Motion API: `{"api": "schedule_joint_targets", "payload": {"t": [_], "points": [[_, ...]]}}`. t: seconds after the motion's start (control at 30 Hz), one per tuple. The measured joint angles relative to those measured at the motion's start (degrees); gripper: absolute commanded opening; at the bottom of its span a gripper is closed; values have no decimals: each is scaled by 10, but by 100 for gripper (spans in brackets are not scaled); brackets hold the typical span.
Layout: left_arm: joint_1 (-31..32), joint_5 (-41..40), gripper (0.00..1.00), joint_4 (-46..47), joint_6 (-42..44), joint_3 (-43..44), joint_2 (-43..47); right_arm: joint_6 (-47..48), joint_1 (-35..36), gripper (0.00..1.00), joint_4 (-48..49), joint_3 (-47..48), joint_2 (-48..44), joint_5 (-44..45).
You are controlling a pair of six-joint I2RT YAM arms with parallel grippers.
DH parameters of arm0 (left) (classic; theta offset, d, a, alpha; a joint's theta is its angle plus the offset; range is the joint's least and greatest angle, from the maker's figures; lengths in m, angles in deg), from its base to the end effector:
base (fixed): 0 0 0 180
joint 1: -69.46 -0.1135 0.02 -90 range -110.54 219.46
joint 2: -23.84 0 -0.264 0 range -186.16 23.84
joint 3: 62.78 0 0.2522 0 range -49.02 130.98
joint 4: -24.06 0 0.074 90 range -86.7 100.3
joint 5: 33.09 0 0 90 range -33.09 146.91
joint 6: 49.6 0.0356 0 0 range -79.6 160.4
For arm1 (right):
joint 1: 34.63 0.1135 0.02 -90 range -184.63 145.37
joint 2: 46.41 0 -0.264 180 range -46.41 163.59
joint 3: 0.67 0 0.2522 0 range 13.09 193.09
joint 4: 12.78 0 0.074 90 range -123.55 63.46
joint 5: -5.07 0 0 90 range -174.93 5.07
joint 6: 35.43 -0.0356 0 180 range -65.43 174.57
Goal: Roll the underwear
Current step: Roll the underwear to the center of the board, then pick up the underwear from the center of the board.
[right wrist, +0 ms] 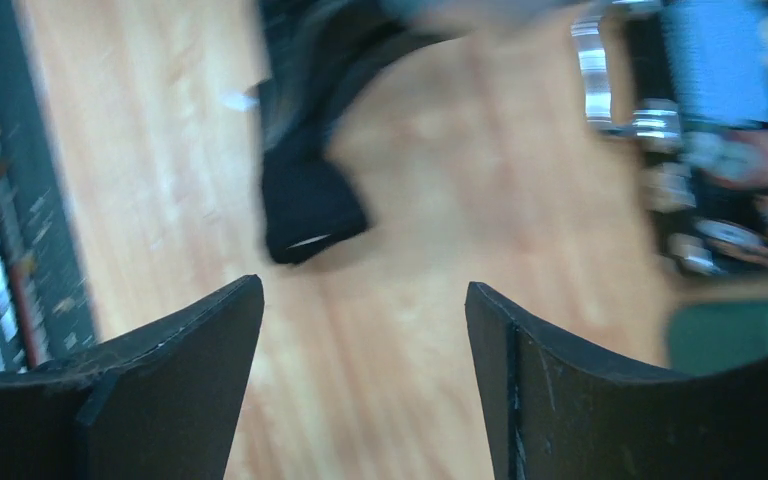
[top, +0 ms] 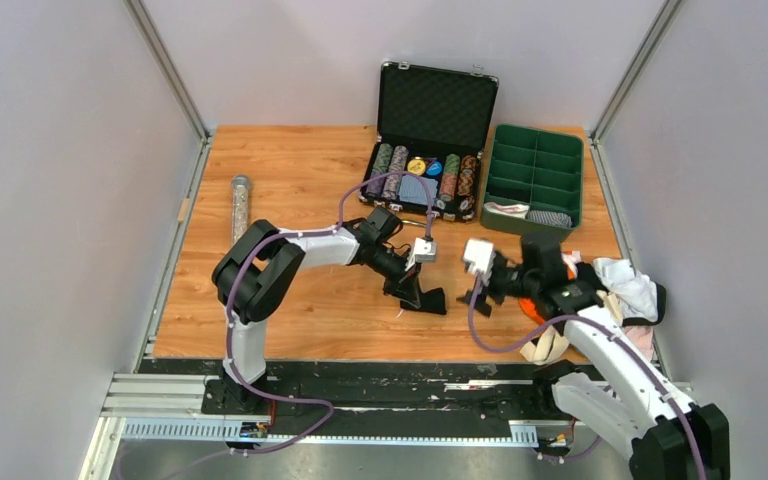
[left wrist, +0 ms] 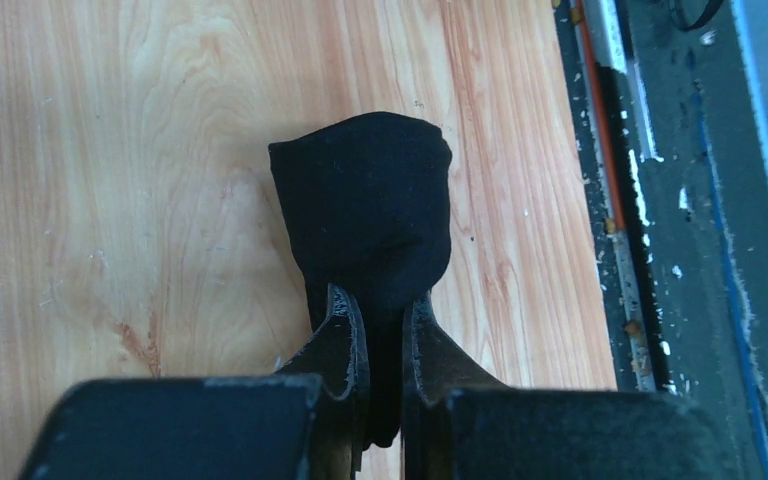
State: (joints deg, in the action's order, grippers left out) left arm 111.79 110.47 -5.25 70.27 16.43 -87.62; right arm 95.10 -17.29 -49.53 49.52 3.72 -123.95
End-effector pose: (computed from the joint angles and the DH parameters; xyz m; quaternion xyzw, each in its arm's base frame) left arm 0.2581 -0.2738 0.1410 0.5993 0.6340 -0.4580 0.1706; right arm 0.1694 0.0764 0.2556 -0.5387 0.6648 0.2074 0.4742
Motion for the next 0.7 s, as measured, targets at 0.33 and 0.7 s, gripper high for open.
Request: {"api": "schedule_joint_targets", "payload": {"t": [0.33, 0.7], "points": [[-21, 52, 0, -4, -42, 10, -26, 139, 232, 62, 96, -89, 98, 97], [-31, 82, 0, -1, -86, 14, -41, 231, 247, 54, 190, -102, 170, 125]]}}
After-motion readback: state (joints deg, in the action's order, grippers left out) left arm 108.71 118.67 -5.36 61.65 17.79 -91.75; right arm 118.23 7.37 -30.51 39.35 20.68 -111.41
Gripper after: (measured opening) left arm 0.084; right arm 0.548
